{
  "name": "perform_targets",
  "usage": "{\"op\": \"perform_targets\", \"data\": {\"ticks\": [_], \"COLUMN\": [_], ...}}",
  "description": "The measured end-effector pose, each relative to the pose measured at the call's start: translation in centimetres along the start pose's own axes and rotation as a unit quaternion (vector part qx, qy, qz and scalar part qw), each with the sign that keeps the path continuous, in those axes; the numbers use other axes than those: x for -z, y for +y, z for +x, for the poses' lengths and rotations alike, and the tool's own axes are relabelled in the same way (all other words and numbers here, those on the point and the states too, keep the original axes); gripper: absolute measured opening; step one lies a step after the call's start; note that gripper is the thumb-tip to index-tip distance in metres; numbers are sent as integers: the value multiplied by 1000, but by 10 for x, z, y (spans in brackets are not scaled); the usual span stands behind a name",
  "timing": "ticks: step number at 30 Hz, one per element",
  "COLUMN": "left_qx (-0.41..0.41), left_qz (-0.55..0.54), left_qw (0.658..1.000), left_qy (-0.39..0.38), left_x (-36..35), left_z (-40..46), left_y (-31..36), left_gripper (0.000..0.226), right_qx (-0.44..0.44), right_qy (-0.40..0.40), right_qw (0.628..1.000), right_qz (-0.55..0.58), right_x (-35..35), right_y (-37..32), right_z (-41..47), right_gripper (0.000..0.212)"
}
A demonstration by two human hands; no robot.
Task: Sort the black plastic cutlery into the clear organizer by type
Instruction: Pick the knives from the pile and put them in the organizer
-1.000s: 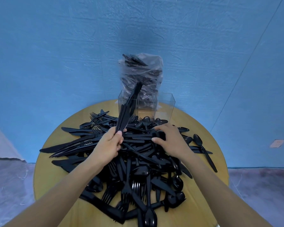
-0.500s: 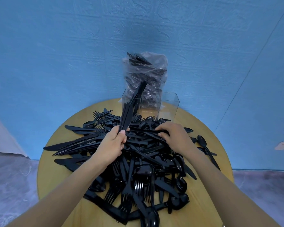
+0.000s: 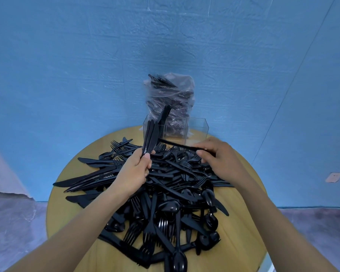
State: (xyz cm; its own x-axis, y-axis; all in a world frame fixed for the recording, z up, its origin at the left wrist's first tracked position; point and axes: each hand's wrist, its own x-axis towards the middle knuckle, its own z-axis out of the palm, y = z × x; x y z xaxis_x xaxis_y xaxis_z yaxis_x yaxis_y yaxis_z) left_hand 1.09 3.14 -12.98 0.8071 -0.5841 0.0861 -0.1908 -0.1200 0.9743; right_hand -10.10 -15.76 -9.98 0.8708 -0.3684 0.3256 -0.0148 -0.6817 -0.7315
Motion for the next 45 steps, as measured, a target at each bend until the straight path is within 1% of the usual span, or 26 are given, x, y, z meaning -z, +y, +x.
{"op": "perform_targets", "data": {"ticks": [5,8,10,13,17,21,23,25,28,30,33,35,40,45], "left_qx": [-12,-21,-29,-39,-72,-66,-45,-29,-17,-3,43,64,84,104], "left_qz": [1,11,30,58,118,221,237,214,150,100,30,-5,-86,-145], "left_qw": [1000,1000,999,997,990,972,968,972,979,983,983,983,980,974], "left_qy": [10,18,19,19,8,-37,-63,-87,-134,-156,-176,-174,-161,-142], "left_x": [-1,0,1,4,5,4,3,1,-6,-9,-8,-5,-1,5], "left_z": [-3,-4,-3,-3,-5,-7,-9,-11,-19,-23,-29,-31,-35,-38], "left_y": [6,8,8,9,11,5,2,2,8,10,11,10,5,1], "left_gripper": [22,23,22,26,22,22,21,22,23,22,21,22,29,36], "right_qx": [-37,-45,-37,-12,9,13,6,-1,-5,-7,-14,-14,-2,12], "right_qy": [67,46,15,-19,-57,-43,-33,-16,27,42,53,60,79,71], "right_qw": [992,988,991,996,993,991,990,990,989,987,988,990,991,995], "right_qz": [101,138,126,91,100,124,135,142,148,155,143,127,104,72], "right_x": [16,21,20,16,16,13,12,8,-5,-15,-23,-26,-38,-52], "right_y": [-4,-3,-4,-6,-14,-22,-24,-24,-24,-24,-23,-23,-25,-27], "right_z": [-7,-10,-12,-14,-14,-9,-6,-3,0,0,0,1,1,5], "right_gripper": [14,8,5,13,27,31,34,33,34,37,45,46,47,50]}}
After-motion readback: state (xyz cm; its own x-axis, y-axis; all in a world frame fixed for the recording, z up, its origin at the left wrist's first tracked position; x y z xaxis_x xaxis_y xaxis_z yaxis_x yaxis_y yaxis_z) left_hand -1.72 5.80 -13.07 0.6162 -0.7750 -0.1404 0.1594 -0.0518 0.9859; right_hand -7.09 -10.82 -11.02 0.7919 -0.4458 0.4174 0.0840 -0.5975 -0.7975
